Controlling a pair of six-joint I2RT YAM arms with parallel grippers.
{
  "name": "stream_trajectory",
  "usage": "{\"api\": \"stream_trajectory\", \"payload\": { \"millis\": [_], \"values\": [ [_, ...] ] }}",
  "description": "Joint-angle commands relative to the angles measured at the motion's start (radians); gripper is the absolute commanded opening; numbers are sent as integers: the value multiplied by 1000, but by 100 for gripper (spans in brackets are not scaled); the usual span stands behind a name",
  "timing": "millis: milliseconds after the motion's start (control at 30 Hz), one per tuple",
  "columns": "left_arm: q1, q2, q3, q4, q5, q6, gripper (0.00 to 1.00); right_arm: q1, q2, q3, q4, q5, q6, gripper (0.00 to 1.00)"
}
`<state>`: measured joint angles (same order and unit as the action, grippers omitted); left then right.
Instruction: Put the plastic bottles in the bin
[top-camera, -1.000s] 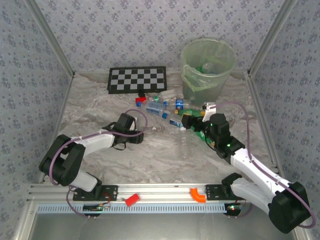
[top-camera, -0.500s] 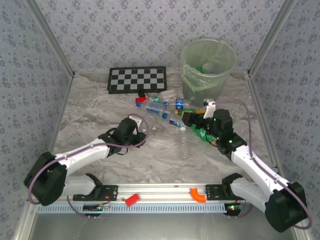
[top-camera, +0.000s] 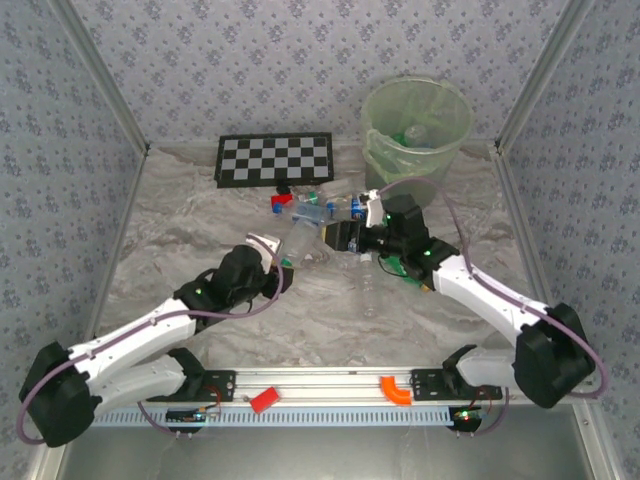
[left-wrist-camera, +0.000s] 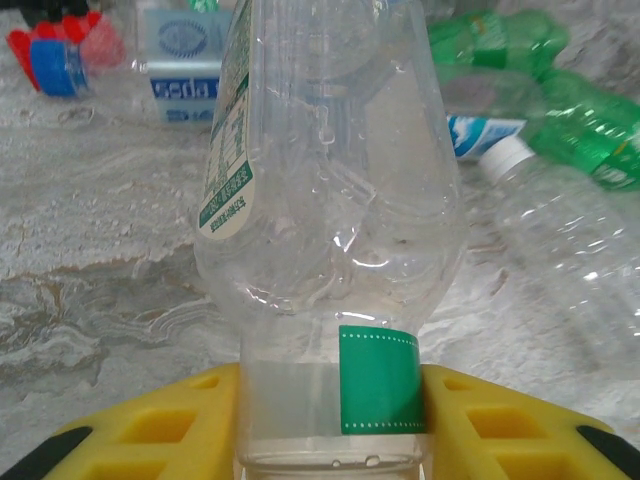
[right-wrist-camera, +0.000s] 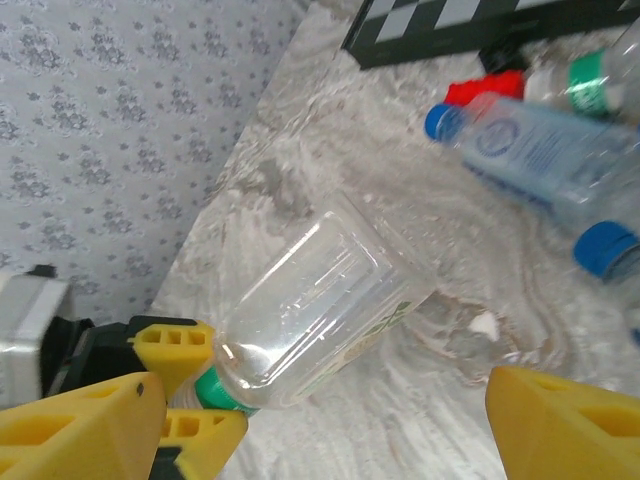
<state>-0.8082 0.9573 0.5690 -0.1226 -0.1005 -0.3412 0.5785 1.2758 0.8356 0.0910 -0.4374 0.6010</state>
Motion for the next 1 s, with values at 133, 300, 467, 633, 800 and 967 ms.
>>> {"api": "stream_trajectory", "payload": {
  "millis": [133,300,467,633,800,967],
  "values": [
    [-10,-125,-12,83,64,-34,38,25,108,42,197,-131,191,87],
    [-12,-150,-15,118,130,-66,37,30,156,54,311,-166,262,90],
    [-12,-145,-11,131,172,-80,37,30,191,65,407,-208,321,89],
    [-12,-137,-8,134,173,-87,38,31,203,77,424,-238,339,78],
    [-11,-129,-4,130,162,-88,45,28,171,72,391,-232,310,57],
    [-13,-118,9,121,144,-92,93,12,76,74,280,-157,232,56]
  ]
}}
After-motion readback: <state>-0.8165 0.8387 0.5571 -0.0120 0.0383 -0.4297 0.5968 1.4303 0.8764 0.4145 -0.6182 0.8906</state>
